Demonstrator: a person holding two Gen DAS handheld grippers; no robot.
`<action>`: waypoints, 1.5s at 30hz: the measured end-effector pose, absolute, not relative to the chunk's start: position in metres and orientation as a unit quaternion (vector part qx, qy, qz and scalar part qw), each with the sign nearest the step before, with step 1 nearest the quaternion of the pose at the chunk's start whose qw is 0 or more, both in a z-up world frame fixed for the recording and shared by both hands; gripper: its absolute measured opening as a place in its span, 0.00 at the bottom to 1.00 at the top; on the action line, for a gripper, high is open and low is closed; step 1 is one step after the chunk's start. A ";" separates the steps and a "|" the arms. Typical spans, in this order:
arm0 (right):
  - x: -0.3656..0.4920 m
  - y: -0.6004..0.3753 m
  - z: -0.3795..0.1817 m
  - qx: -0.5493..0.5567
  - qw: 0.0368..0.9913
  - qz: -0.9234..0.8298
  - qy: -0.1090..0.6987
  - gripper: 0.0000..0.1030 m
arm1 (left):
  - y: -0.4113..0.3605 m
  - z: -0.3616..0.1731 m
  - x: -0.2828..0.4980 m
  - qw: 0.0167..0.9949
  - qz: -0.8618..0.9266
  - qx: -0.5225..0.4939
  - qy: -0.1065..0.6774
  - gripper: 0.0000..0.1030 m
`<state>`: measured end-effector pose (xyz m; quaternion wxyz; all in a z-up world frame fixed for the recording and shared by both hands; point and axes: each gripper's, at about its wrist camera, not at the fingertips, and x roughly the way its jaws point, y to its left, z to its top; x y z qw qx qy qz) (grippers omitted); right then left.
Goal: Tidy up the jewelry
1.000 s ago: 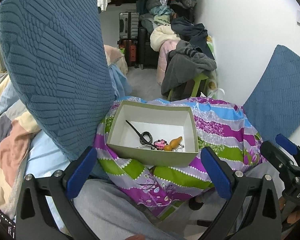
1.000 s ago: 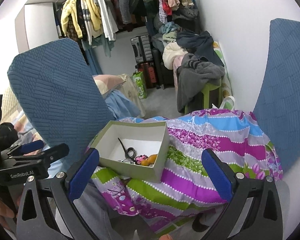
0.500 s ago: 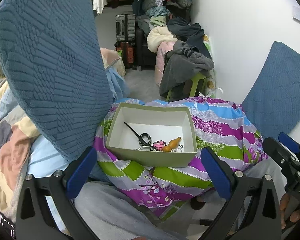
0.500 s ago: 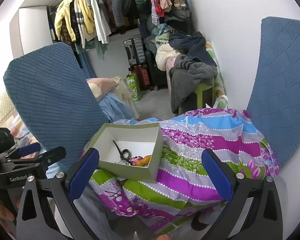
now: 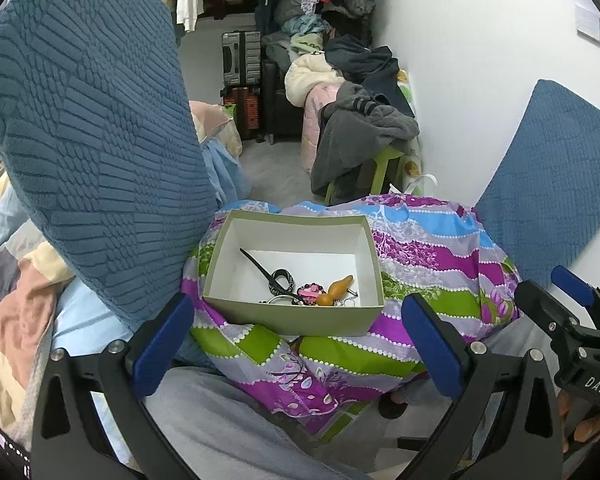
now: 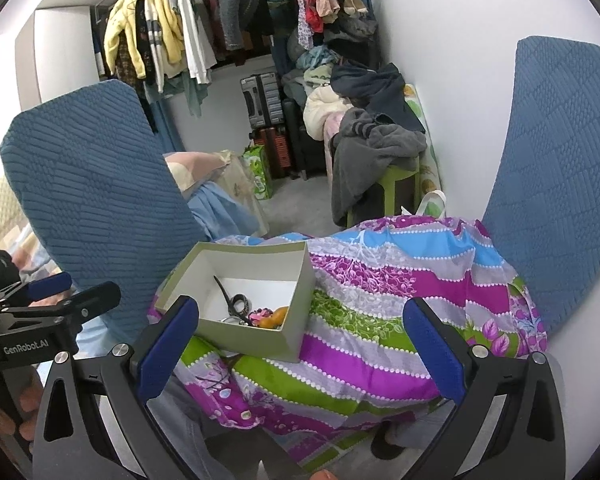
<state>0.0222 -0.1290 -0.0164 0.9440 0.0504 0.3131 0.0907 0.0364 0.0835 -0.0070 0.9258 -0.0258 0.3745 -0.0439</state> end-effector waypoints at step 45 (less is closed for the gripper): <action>0.027 -0.127 -0.019 0.037 0.943 0.085 0.320 1.00 | 0.086 -0.001 0.033 0.929 -0.024 -0.024 0.369 1.00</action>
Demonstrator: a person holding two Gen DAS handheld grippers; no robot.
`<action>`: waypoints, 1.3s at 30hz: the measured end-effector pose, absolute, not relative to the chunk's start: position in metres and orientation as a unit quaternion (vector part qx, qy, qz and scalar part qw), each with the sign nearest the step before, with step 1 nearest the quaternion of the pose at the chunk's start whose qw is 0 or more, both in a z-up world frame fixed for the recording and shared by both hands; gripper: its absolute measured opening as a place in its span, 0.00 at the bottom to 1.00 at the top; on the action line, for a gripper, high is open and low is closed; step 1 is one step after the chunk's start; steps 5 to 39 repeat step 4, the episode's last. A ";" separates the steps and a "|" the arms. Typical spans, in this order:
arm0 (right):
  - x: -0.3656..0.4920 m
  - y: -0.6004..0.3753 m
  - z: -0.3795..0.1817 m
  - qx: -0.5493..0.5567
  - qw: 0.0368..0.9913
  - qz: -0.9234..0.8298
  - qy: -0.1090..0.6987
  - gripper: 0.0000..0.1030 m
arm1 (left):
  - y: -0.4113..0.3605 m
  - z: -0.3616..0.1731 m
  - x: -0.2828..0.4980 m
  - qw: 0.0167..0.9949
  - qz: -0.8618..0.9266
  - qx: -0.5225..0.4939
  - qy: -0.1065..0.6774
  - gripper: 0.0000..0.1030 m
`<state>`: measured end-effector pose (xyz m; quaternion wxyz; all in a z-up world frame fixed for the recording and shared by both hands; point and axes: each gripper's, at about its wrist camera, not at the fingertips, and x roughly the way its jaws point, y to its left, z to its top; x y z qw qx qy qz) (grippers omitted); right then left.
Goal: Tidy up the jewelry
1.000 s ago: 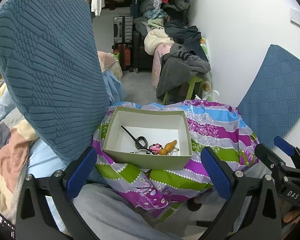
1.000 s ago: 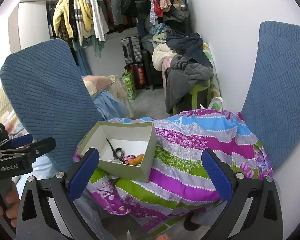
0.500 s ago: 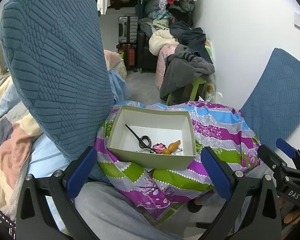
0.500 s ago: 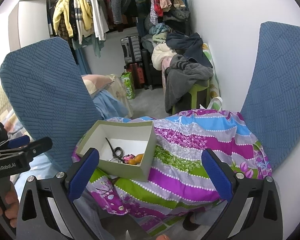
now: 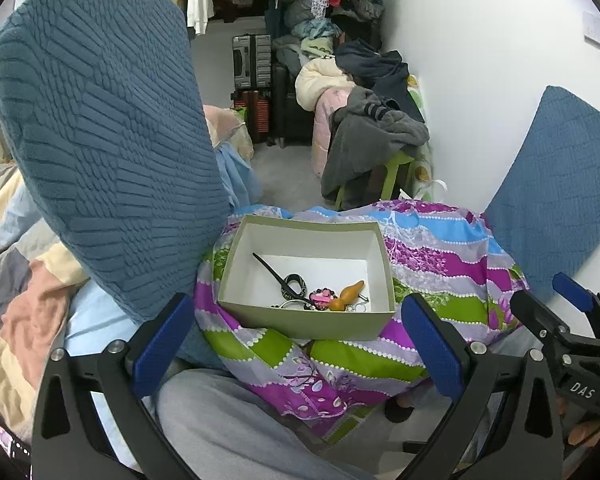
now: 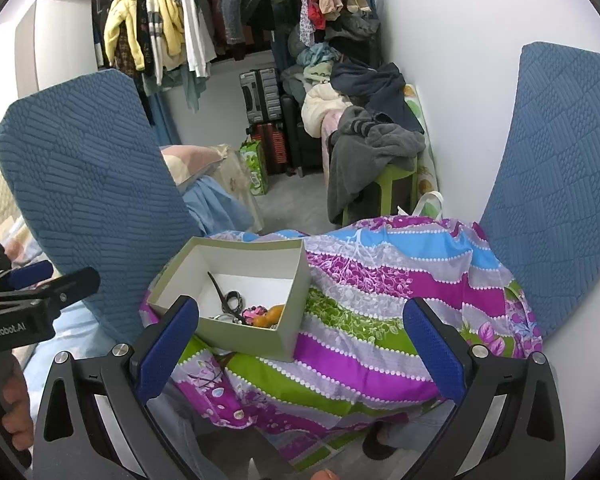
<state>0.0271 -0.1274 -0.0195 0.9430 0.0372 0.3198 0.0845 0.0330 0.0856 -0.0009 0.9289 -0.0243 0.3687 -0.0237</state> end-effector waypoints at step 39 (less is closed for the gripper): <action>0.026 -0.129 -0.019 0.037 0.943 0.084 0.319 1.00 | 0.086 -0.001 0.033 0.929 -0.023 -0.020 0.370 1.00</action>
